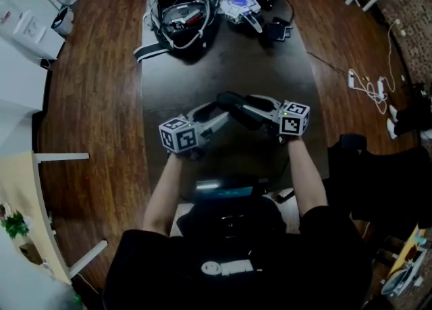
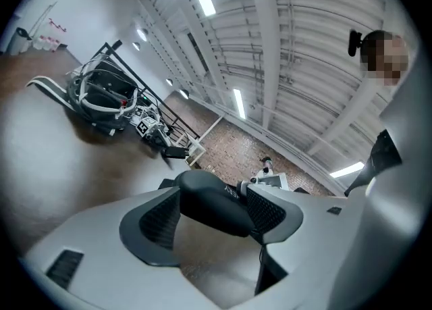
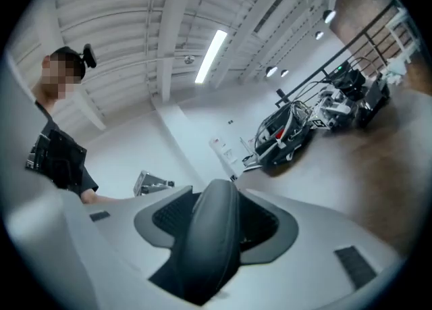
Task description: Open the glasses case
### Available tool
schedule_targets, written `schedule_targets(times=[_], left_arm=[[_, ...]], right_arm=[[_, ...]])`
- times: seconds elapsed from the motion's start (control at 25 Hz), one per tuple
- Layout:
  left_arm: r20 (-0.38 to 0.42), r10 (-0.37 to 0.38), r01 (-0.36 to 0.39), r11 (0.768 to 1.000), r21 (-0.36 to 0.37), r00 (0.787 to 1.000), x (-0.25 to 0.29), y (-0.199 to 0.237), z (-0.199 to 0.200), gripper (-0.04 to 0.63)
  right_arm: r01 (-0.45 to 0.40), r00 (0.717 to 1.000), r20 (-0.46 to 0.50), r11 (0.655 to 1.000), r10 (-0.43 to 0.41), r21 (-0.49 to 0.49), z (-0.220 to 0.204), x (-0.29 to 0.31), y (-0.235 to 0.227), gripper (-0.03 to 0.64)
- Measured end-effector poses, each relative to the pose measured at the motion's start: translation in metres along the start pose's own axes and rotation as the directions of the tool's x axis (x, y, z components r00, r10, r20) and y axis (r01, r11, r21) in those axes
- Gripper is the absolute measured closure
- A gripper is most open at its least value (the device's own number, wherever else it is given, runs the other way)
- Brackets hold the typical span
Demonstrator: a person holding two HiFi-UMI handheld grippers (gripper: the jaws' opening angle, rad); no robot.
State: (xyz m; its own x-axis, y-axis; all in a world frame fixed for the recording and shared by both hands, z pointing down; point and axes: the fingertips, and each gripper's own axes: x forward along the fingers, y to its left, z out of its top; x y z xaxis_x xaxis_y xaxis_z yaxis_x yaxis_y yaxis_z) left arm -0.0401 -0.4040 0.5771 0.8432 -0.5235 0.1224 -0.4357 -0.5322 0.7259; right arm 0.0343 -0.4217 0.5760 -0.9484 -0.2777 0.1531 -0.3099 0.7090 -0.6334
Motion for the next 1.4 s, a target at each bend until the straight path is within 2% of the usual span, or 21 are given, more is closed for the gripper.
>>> schedule_targets(times=[0.08,0.16,0.28,0.36,0.44,0.6,0.68,0.8,0.96,1.08,1.2,1.24,1.28,1.32,1.36,1.4], left_arm=[[-0.003,0.019,-0.019,1.0,-0.004,1.0,-0.006,0.004,-0.002,0.29],[-0.038,0.047,-0.046,0.999,0.01,0.998,-0.013,0.009,-0.012,0.29],[-0.045,0.051,-0.052,0.999,-0.014,0.998,-0.021,0.011,-0.022,0.29],[-0.01,0.02,-0.02,0.998,-0.063,1.0,-0.022,0.007,-0.022,0.29],[0.043,-0.041,0.046,0.991,-0.123,0.998,-0.02,-0.003,-0.015,0.29],[0.168,-0.126,0.16,0.966,-0.204,0.978,-0.015,-0.02,0.01,0.29],[0.212,-0.146,0.19,0.96,-0.208,0.966,-0.015,-0.027,0.023,0.29],[0.266,-0.164,0.216,0.96,-0.18,0.95,-0.017,-0.041,0.045,0.29],[0.273,-0.188,0.242,0.953,-0.18,0.944,-0.01,-0.045,0.044,0.29],[0.254,-0.196,0.24,0.958,-0.156,0.947,-0.011,-0.052,0.05,0.301],[0.265,-0.136,0.179,0.973,-0.144,0.955,-0.023,-0.041,0.06,0.305],[0.265,-0.104,0.144,0.98,-0.136,0.959,-0.029,-0.033,0.063,0.308],[0.262,-0.072,0.107,0.987,-0.119,0.962,-0.035,-0.026,0.068,0.309],[0.262,-0.048,0.076,0.992,-0.096,0.964,-0.041,-0.021,0.072,0.311],[0.27,-0.033,0.056,0.996,-0.076,0.962,-0.046,-0.017,0.078,0.313],[0.281,-0.026,0.045,0.997,-0.064,0.959,-0.05,-0.018,0.085,0.313]], right_arm=[[0.024,1.0,0.011,1.0,-0.024,-0.004,-0.003,-0.001,0.003,0.39],[0.043,0.998,0.054,0.999,-0.044,0.018,-0.002,-0.005,0.007,0.39],[0.014,0.99,0.142,0.997,-0.026,0.082,-0.002,-0.01,0.009,0.391],[-0.038,0.98,0.199,0.996,0.022,0.077,0.006,-0.008,0.024,0.391],[-0.089,0.966,0.248,0.995,0.074,0.051,0.015,-0.002,0.04,0.391],[-0.142,0.944,0.305,0.989,0.125,0.035,0.013,0.005,0.053,0.391],[-0.163,0.934,0.328,0.986,0.145,0.027,0.012,0.006,0.057,0.391],[-0.161,0.936,0.311,0.986,0.164,-0.036,0.014,0.012,0.071,0.393],[-0.178,0.939,0.283,0.98,0.196,-0.087,0.013,0.022,0.086,0.394],[-0.187,0.932,0.3,0.978,0.206,-0.091,0.016,0.022,0.09,0.393],[-0.15,0.913,0.372,0.986,0.167,-0.074,0.032,0.0,0.084,0.405],[-0.104,0.926,0.353,0.99,0.131,-0.096,0.034,-0.007,0.081,0.407],[-0.026,0.956,0.286,0.987,0.072,-0.16,0.03,-0.01,0.079,0.408],[0.066,0.984,0.178,0.959,-0.017,-0.274,0.021,-0.008,0.077,0.411],[0.142,0.99,0.057,0.895,-0.13,-0.422,0.006,-0.003,0.074,0.413],[0.179,0.967,-0.047,0.803,-0.249,-0.568,-0.009,0.003,0.071,0.413]])
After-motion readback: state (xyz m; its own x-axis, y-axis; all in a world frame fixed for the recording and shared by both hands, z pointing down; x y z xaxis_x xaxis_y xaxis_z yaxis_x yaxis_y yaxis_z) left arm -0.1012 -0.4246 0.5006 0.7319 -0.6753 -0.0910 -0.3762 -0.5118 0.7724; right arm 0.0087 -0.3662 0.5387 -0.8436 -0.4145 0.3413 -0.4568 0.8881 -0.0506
